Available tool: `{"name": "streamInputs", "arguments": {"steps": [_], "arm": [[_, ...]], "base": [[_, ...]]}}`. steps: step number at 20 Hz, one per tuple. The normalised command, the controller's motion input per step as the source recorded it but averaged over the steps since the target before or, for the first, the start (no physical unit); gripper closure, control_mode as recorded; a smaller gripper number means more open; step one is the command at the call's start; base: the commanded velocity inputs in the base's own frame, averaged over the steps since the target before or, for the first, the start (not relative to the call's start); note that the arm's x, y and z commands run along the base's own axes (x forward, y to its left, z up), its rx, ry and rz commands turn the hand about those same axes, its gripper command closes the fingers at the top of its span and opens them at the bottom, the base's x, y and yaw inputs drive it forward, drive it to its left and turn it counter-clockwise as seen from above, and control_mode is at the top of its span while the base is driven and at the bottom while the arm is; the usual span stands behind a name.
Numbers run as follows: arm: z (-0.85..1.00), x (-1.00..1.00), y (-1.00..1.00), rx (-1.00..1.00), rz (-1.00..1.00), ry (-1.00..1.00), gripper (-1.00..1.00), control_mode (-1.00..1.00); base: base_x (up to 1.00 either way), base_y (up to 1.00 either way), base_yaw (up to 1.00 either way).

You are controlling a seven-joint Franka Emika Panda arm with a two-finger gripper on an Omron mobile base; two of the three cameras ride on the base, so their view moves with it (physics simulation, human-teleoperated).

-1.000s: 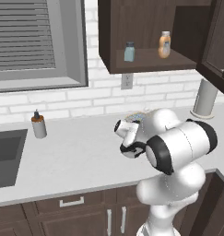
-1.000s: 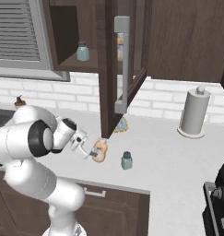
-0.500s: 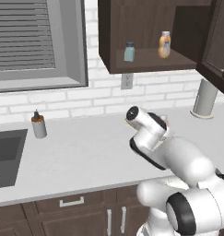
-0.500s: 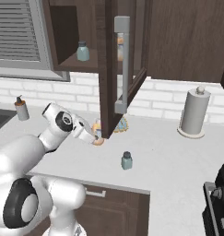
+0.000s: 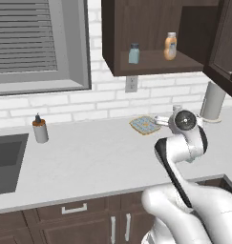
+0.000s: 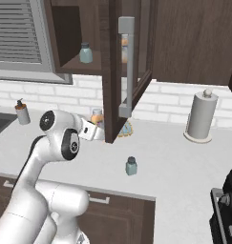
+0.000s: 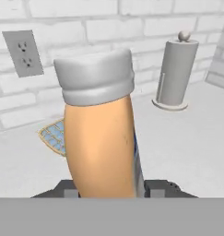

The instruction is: Put the shaker and condiment bottle from the counter next to their counterparts in the cabinet.

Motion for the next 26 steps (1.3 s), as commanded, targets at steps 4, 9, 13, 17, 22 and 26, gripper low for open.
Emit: {"name": "streamInputs", "arguments": {"steps": [4, 9, 13, 17, 22, 26], "arm": [[1.0, -0.57, 0.0, 0.01, 0.38, -0.12, 1.0, -1.0], [1.0, -0.39, 0.13, 0.02, 0.17, -0.07, 1.0, -1.0], [1.0, -0.15, 0.39, 0.0, 0.06, 0.0, 1.0, -1.0], [1.0, -0.31, 0.32, 0.01, 0.01, -0.01, 1.0, -1.0], [0.97, -0.27, 0.03, 0.05, 0.0, -0.02, 1.0, -1.0], [0.05, 0.12, 0.13, -0.02, 0.0, 0.1, 1.0, -1.0]], "base": [[0.0, 0.0, 0.0], [0.0, 0.0, 0.0], [0.0, 0.0, 0.0], [0.0, 0.0, 0.0], [0.0, 0.0, 0.0], [0.0, 0.0, 0.0]]}}
